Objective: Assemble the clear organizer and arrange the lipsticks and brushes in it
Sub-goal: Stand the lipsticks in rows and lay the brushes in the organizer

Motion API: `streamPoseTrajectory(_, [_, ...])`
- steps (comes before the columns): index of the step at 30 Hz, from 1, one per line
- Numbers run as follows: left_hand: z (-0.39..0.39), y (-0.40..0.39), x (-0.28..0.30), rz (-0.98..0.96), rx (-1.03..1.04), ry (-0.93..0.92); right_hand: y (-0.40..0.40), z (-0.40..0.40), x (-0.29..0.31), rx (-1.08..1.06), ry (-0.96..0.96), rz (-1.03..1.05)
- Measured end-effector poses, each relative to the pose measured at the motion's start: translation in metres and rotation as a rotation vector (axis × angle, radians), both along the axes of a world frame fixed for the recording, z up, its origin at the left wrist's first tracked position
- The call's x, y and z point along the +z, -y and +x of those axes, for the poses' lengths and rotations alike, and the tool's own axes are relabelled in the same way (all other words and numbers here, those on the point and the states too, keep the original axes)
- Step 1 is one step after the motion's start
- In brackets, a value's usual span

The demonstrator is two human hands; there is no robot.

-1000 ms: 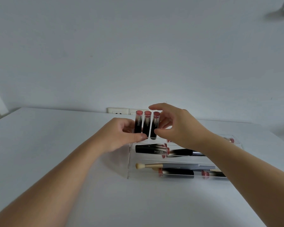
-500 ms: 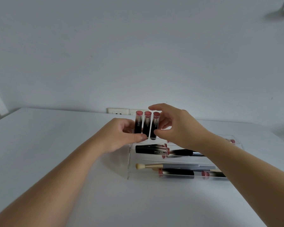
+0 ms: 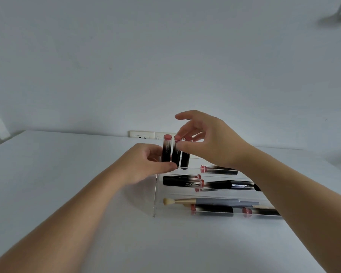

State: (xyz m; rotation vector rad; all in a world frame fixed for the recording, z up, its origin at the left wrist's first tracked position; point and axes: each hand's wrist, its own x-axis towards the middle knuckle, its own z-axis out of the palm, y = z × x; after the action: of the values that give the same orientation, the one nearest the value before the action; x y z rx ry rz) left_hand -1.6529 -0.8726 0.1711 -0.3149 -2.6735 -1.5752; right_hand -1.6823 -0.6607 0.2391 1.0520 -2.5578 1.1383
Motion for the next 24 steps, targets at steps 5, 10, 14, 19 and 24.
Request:
streamPoseTrajectory(5, [-0.0002, 0.0001, 0.0002, 0.0, -0.009, -0.006, 0.0053, 0.0002, 0.004, -0.003, -0.01, -0.02])
streamPoseTrajectory(10, [-0.001, 0.0004, -0.0004, 0.004, -0.007, -0.008, 0.0047, 0.001, 0.0029, -0.01, -0.014, -0.018])
streamPoseTrajectory(14, [-0.0008, 0.0006, -0.0003, 0.004, -0.005, -0.007, 0.0048, 0.002, 0.0021, -0.018, -0.018, -0.03])
streamPoseTrajectory(19, [-0.0009, 0.0005, -0.0007, 0.005, -0.012, -0.01, 0.0061, 0.0021, 0.0026, -0.012, -0.024, -0.027])
streamPoseTrajectory(24, [-0.0014, 0.0005, -0.0006, 0.013, -0.018, -0.014, 0.008, 0.0014, 0.0016, -0.013, -0.026, -0.022])
